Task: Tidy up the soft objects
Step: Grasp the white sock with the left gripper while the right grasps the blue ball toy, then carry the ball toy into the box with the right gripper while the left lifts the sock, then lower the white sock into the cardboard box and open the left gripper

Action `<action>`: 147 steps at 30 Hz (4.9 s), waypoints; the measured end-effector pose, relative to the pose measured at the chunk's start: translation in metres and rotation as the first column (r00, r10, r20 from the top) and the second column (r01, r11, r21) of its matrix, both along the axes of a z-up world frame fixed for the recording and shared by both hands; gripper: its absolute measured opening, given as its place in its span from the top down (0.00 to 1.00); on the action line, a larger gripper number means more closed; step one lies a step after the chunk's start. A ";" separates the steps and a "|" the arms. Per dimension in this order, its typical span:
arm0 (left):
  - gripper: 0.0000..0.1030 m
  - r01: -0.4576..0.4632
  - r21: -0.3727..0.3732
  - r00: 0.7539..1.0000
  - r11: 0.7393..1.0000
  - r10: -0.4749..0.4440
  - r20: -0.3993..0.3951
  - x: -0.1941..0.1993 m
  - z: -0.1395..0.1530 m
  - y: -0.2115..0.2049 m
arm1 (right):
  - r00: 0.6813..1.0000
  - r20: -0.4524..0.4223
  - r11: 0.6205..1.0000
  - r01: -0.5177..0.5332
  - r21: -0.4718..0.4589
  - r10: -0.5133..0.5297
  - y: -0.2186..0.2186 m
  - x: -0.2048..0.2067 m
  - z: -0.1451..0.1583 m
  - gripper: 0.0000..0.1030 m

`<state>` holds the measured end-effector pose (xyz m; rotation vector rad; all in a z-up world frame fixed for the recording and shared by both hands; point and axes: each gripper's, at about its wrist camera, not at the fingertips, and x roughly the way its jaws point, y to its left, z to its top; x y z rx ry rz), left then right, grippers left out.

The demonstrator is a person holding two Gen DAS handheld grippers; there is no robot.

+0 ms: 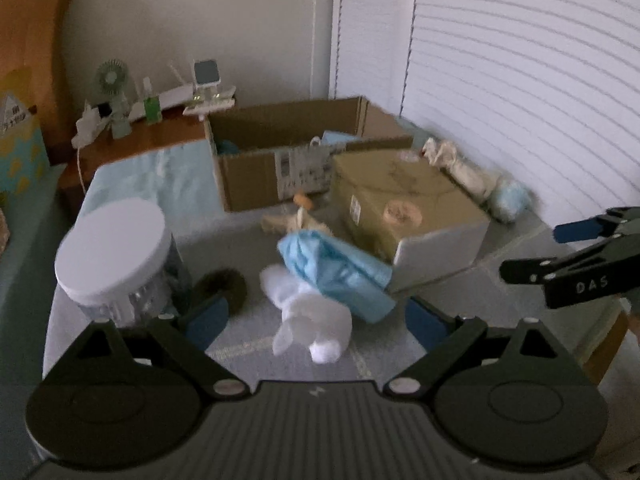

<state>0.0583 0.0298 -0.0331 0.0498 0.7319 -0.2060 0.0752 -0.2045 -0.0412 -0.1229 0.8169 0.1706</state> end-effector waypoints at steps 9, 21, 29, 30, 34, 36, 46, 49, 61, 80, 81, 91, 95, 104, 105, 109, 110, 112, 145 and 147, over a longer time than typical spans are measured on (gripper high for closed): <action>0.09 -0.002 0.064 1.000 0.998 0.001 0.006 0.001 -0.016 -0.010 | 0.997 -0.048 0.997 0.053 -0.057 -0.056 -0.016 0.002 -0.026 0.00; 0.54 -0.006 0.085 1.000 0.996 0.007 -0.008 0.012 -0.028 -0.012 | 0.995 -0.052 0.997 0.080 -0.020 -0.081 -0.025 0.008 -0.035 0.00; 0.60 -0.008 0.051 0.999 0.999 0.010 -0.035 0.017 -0.032 -0.007 | 0.995 -0.017 0.994 0.096 -0.047 -0.097 -0.027 0.013 -0.033 0.00; 0.60 -0.007 0.048 0.999 0.999 0.009 -0.037 0.018 -0.032 -0.007 | 0.995 -0.011 0.994 0.098 -0.050 -0.098 -0.027 0.015 -0.033 0.00; 0.60 -0.005 0.047 0.999 0.999 0.007 -0.047 0.020 -0.033 -0.009 | 0.993 0.029 0.992 0.116 -0.052 -0.115 -0.029 0.020 -0.030 0.00; 0.60 -0.006 0.045 0.999 0.999 0.009 -0.052 0.020 -0.034 -0.008 | 0.992 0.049 0.991 0.120 -0.050 -0.118 -0.029 0.025 -0.029 0.01; 0.60 -0.008 0.034 0.998 0.999 0.010 -0.065 0.023 -0.034 -0.008 | 0.985 0.100 0.985 0.148 -0.093 -0.139 -0.031 0.056 -0.033 0.19; 0.60 -0.008 0.030 0.998 1.000 0.010 -0.069 0.025 -0.034 -0.007 | 0.983 0.111 0.984 0.155 -0.083 -0.145 -0.034 0.060 -0.034 0.20; 0.60 -0.008 0.023 0.997 1.000 0.010 -0.075 0.027 -0.034 -0.008 | 0.982 0.122 0.987 0.154 -0.053 -0.146 -0.036 0.074 -0.030 0.48; 0.63 0.060 0.022 0.997 0.998 -0.059 -0.053 0.011 -0.017 -0.008 | 0.989 0.053 0.987 0.142 -0.082 -0.138 -0.032 0.024 -0.004 0.48; 0.63 0.068 0.021 0.996 0.997 -0.067 -0.053 0.009 -0.016 -0.006 | 0.990 0.051 0.987 0.137 -0.082 -0.133 -0.032 0.020 -0.003 0.48; 0.63 0.131 0.017 0.990 0.991 -0.130 -0.063 -0.004 0.001 -0.003 | 0.997 0.025 0.996 0.081 -0.050 -0.079 -0.029 -0.008 0.014 0.48; 0.64 0.157 0.014 0.985 0.988 -0.155 -0.069 -0.006 0.008 -0.001 | 0.998 0.026 0.998 0.063 -0.025 -0.062 -0.029 -0.016 0.023 0.48; 0.64 0.196 0.012 0.980 0.981 -0.195 -0.049 -0.016 0.023 0.003 | 0.999 0.050 1.000 0.014 -0.015 -0.014 -0.018 -0.020 0.040 0.48; 0.64 0.197 0.011 0.979 0.980 -0.197 -0.044 -0.017 0.025 0.003 | 0.999 0.053 1.000 0.007 -0.015 -0.007 -0.016 -0.019 0.042 0.48; 0.64 0.206 0.008 0.978 0.978 -0.206 -0.025 -0.022 0.032 0.004 | 0.997 0.073 1.000 -0.028 -0.005 0.029 -0.006 -0.012 0.050 0.48; 0.64 0.205 0.009 0.979 0.979 -0.204 -0.023 -0.022 0.034 0.005 | 0.996 0.076 0.999 -0.036 0.000 0.036 -0.004 -0.010 0.052 0.48; 0.64 0.202 0.008 0.979 0.979 -0.202 -0.019 -0.023 0.036 0.006 | 0.995 0.082 0.998 -0.055 0.004 0.055 0.001 -0.004 0.055 0.48; 0.64 0.076 -0.001 0.997 0.997 -0.076 -0.014 0.027 0.040 0.023 | 0.974 0.118 0.978 -0.200 0.063 0.192 0.057 0.216 0.059 0.10; 0.64 0.079 -0.003 0.997 0.997 -0.079 -0.015 0.029 0.040 0.022 | 0.974 0.126 0.977 -0.197 0.082 0.186 0.052 0.210 0.059 0.03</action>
